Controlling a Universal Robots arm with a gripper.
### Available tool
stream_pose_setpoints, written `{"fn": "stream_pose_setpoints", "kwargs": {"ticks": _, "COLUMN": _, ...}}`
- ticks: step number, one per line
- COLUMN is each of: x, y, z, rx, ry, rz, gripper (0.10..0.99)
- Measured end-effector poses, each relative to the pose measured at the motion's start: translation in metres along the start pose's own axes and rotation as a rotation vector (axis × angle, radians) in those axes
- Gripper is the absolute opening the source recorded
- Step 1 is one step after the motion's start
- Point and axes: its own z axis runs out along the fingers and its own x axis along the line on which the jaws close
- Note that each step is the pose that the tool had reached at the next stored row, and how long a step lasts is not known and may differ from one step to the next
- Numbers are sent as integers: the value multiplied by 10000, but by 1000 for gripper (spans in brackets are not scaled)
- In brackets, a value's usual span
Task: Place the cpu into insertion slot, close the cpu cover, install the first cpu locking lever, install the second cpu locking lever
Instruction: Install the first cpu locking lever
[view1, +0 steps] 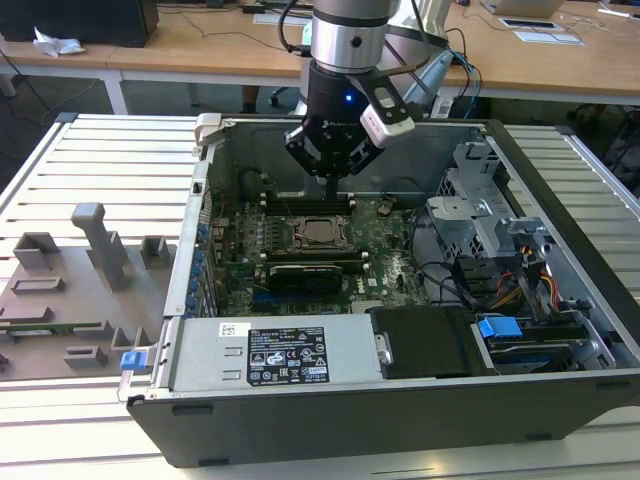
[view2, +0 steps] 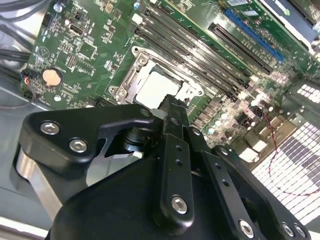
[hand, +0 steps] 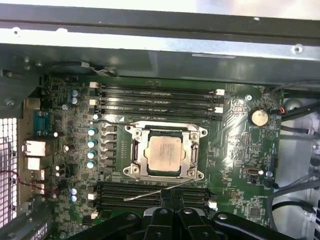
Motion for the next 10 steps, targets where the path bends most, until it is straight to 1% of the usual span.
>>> {"fn": "stream_pose_setpoints", "kwargs": {"ticks": 3, "x": 0, "y": 0, "z": 1, "rx": 2, "ry": 20, "rz": 331, "gripper": 106}}
{"fn": "stream_pose_setpoints", "kwargs": {"ticks": 7, "x": 0, "y": 0, "z": 1, "rx": 2, "ry": 22, "rz": 347, "gripper": 106}}
{"fn": "stream_pose_setpoints", "kwargs": {"ticks": 8, "x": -1, "y": 0, "z": 2, "rx": -37, "ry": 21, "rz": 345, "gripper": 106}}
{"fn": "stream_pose_setpoints", "kwargs": {"ticks": 9, "x": 1, "y": 0, "z": 1, "rx": -262, "ry": 15, "rz": 343, "gripper": 106}}
{"fn": "stream_pose_setpoints", "kwargs": {"ticks": 10, "x": 3, "y": 0, "z": 1, "rx": -517, "ry": 9, "rz": 341, "gripper": 106}}
